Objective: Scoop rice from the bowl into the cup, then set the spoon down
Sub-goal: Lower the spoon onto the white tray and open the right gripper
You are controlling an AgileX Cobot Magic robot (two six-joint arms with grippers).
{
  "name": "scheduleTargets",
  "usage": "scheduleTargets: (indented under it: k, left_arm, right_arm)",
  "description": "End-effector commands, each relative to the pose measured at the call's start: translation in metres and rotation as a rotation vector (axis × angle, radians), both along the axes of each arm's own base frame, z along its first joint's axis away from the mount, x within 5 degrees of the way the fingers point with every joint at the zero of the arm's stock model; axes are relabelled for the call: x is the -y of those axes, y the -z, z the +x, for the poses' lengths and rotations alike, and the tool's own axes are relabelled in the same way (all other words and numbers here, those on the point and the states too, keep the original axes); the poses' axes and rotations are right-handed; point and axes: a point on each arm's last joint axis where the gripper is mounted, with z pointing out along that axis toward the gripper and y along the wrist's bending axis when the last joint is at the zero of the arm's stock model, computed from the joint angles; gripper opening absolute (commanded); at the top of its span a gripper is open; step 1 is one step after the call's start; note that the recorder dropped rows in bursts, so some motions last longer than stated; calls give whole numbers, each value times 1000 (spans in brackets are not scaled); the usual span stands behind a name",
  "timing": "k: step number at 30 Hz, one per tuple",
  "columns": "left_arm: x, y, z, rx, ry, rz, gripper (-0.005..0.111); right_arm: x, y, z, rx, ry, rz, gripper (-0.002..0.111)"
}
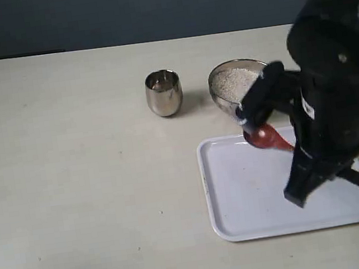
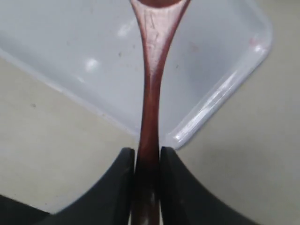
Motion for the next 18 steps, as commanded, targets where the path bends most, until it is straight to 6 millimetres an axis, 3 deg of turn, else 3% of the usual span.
scheduleTargets:
  k: [1,7,12,18]
  left_arm:
    - [0,-2,0,19,4,-2,0]
    - [0,-2,0,19,4,-2,0]
    - [0,-2,0,19,4,-2,0]
    - [0,-2,0,19,4,-2,0]
  right_arm:
    - [9,32,-11,-22,-2,52,-1]
    - [14,56,-14,63,24,127,-1]
    - [9,57,-5,185,13,199,-1]
    - [10,56,-4,196,-4,183,-1]
